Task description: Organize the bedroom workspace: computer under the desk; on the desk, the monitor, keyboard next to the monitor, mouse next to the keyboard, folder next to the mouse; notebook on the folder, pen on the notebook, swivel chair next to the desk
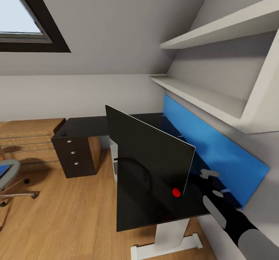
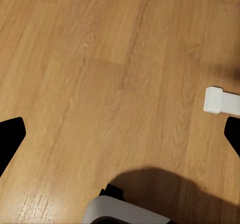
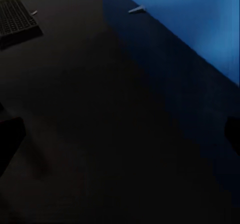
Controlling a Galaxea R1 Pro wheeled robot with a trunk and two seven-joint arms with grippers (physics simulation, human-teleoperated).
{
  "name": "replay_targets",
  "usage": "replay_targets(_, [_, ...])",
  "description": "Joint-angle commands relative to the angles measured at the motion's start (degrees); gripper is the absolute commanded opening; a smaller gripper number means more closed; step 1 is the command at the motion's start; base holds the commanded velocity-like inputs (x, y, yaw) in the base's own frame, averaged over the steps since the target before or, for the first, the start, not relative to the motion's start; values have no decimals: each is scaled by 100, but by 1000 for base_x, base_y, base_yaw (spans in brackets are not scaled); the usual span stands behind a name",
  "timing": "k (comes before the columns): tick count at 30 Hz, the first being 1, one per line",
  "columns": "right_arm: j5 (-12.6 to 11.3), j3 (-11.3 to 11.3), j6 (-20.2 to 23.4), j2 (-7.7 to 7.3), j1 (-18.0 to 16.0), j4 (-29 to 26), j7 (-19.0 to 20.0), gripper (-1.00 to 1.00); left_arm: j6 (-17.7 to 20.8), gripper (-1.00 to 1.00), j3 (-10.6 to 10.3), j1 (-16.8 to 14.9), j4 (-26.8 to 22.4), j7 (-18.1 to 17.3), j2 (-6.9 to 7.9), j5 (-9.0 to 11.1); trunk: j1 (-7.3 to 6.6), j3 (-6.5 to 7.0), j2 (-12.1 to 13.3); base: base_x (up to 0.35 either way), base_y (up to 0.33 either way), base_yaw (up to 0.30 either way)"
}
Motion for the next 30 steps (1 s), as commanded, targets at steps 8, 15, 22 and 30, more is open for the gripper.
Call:
replay_targets(8, [154, 199, -3, 179, -7, -50, 179, 100, -6, 100, 5, 2, -13, 1, -4, 23, 3, -10, -10, 0, 0, 0])
replay_targets(15, [169, 221, -2, 283, -7, -49, 191, 100, -2, 100, 4, 2, -13, 6, -4, 23, 3, -1, -10, 0, 0, 140])
replay_targets(22, [175, 400, -2, 316, -7, -48, 179, 100, -1, 100, 4, 2, -10, 9, -4, 23, 3, 18, -10, 0, 0, 253])
replay_targets(30, [175, 458, -2, 329, -7, -48, 162, 100, -1, 100, 4, 2, -10, 9, -4, 23, 3, 41, -10, 0, 0, 258])
